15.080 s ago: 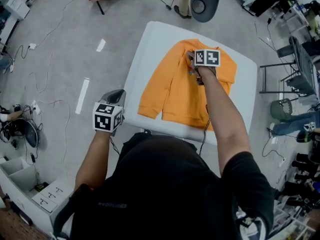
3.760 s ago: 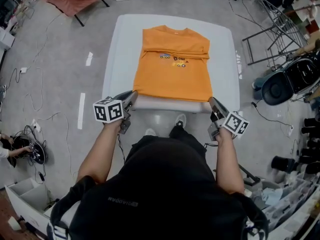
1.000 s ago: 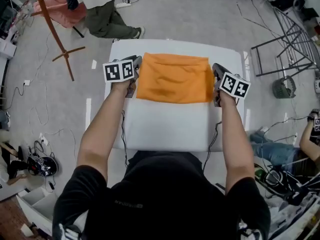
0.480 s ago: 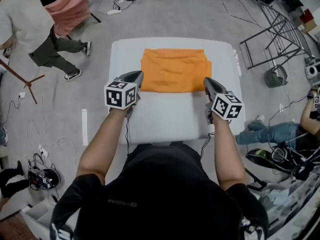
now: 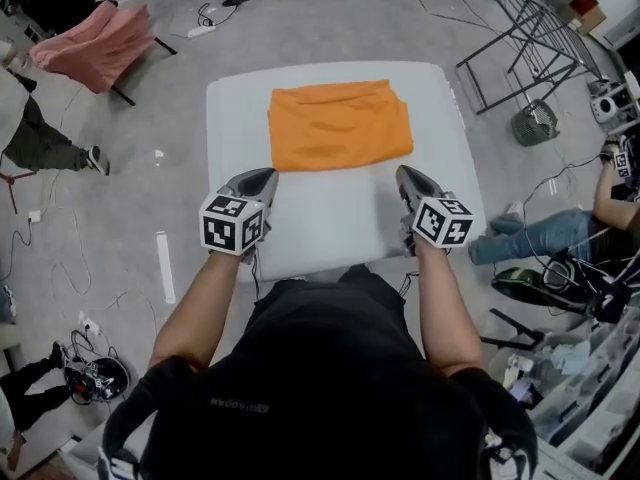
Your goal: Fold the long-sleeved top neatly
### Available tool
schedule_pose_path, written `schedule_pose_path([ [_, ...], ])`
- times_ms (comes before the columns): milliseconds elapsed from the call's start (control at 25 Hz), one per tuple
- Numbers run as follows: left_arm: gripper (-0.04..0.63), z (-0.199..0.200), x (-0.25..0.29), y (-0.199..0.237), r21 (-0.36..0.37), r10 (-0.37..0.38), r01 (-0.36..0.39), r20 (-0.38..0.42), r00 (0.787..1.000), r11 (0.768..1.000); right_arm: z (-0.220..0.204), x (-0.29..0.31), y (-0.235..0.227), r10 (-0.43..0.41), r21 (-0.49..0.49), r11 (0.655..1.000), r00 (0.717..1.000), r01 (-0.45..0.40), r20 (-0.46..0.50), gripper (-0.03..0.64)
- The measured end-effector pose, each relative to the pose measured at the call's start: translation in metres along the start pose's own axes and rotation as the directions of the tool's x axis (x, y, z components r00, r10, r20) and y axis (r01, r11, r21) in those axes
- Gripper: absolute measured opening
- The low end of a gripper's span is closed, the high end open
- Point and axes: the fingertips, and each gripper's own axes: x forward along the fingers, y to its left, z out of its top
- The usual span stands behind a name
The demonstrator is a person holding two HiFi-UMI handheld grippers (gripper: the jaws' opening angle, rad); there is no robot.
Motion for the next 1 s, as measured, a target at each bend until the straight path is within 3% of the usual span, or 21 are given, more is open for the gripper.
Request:
schedule_pose_path([
  [320,0.008,-0.005,0.009,-0.011,-0.035,0.047,-0.047,0.005,0.999,0.998,0.016,0.01,-0.051,-0.068,-0.086,0.994,0.997,0.066,-0.021,0.006],
  [560,0.008,-0.001,0.016,-0.021,-0.077,0.094,-0.093,0.015,0.995,0.993,0.022,0.042,-0.093,-0.073,-0.136,0.989,0.993,0.059,-0.096,0.021],
  [1000,0.008,0.012,-0.006,-0.057,-0.162,0.24,-0.227,0.066,0.968,0.96,0.02,0.116,-0.157,-0.019,-0.055,0.998,0.98,0.009,-0.199,0.176],
])
